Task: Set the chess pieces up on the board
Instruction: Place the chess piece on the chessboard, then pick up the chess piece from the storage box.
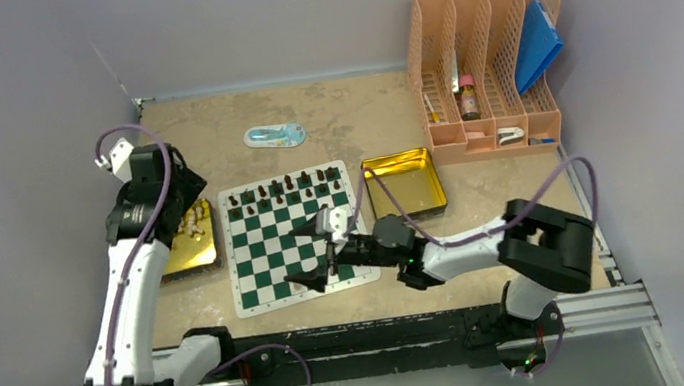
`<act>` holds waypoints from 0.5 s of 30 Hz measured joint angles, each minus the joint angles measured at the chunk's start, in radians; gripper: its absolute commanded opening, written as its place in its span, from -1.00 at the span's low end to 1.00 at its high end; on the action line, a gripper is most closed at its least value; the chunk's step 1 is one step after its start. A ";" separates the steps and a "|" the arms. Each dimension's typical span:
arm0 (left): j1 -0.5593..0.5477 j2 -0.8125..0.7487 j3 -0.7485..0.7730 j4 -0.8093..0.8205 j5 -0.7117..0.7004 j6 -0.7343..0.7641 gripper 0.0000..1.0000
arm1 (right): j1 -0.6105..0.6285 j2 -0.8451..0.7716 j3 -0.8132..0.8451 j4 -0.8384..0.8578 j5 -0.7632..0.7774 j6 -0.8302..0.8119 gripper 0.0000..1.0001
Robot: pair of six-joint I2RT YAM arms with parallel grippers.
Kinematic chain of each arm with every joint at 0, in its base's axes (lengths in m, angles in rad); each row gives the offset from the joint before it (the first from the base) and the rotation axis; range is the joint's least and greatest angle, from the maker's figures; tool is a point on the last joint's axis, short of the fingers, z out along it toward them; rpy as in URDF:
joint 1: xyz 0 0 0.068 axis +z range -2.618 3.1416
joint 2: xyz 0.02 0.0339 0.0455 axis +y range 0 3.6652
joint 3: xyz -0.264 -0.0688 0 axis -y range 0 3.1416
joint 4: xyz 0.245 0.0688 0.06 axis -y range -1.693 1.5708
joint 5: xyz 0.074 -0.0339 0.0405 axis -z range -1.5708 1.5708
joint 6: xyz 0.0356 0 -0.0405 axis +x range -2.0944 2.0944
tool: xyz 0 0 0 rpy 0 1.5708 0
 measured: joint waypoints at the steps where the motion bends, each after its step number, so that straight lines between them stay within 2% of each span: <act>1: 0.000 0.028 -0.006 -0.007 -0.008 -0.011 0.09 | 0.000 -0.038 -0.012 0.003 0.007 0.002 0.97; 4: 0.009 0.131 -0.015 -0.033 -0.018 -0.049 0.00 | 0.000 -0.163 -0.071 0.015 0.027 -0.003 0.97; 6: 0.037 0.185 -0.027 -0.041 -0.002 -0.069 -0.13 | 0.000 -0.240 -0.106 0.014 0.039 -0.004 0.97; 10: 0.236 0.258 -0.096 -0.029 0.112 -0.095 -0.26 | 0.000 -0.367 -0.141 0.012 0.071 -0.001 0.97; 15: 0.300 0.324 -0.127 -0.014 0.137 -0.121 -0.33 | 0.000 -0.439 -0.156 0.006 0.097 0.006 0.91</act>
